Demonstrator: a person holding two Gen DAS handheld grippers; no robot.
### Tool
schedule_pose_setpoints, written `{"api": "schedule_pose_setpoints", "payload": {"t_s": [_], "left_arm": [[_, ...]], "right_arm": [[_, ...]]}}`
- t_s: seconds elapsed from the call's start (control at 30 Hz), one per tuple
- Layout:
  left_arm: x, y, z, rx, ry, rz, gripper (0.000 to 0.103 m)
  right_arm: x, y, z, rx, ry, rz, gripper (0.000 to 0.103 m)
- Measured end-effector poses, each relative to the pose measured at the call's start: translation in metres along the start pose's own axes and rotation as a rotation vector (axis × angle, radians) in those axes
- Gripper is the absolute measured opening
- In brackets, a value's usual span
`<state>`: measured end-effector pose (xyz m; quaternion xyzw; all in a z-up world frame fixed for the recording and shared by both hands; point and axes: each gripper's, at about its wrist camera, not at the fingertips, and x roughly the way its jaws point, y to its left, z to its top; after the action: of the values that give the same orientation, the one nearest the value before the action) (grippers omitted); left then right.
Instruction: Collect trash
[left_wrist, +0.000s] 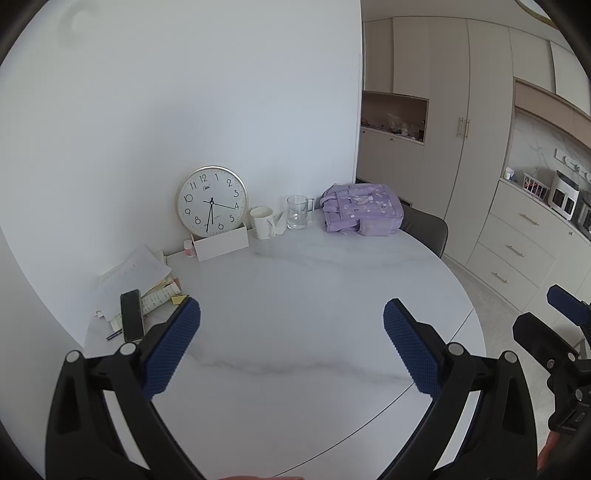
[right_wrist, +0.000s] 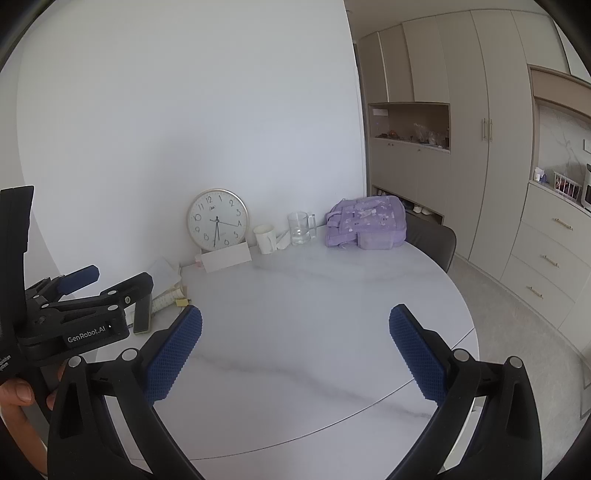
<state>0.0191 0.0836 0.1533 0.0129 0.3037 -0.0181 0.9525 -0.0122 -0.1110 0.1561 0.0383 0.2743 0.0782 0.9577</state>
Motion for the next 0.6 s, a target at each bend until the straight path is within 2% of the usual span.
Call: {"api": "schedule_pose_setpoints", "payload": {"t_s": [0.6], "left_arm": [[0.0015,-0.001,-0.0018,-0.001,0.01,-0.001,0.095]], "right_arm": [[0.0002,0.0001,-0.0037,-0.001,0.001,-0.002,0.101]]}}
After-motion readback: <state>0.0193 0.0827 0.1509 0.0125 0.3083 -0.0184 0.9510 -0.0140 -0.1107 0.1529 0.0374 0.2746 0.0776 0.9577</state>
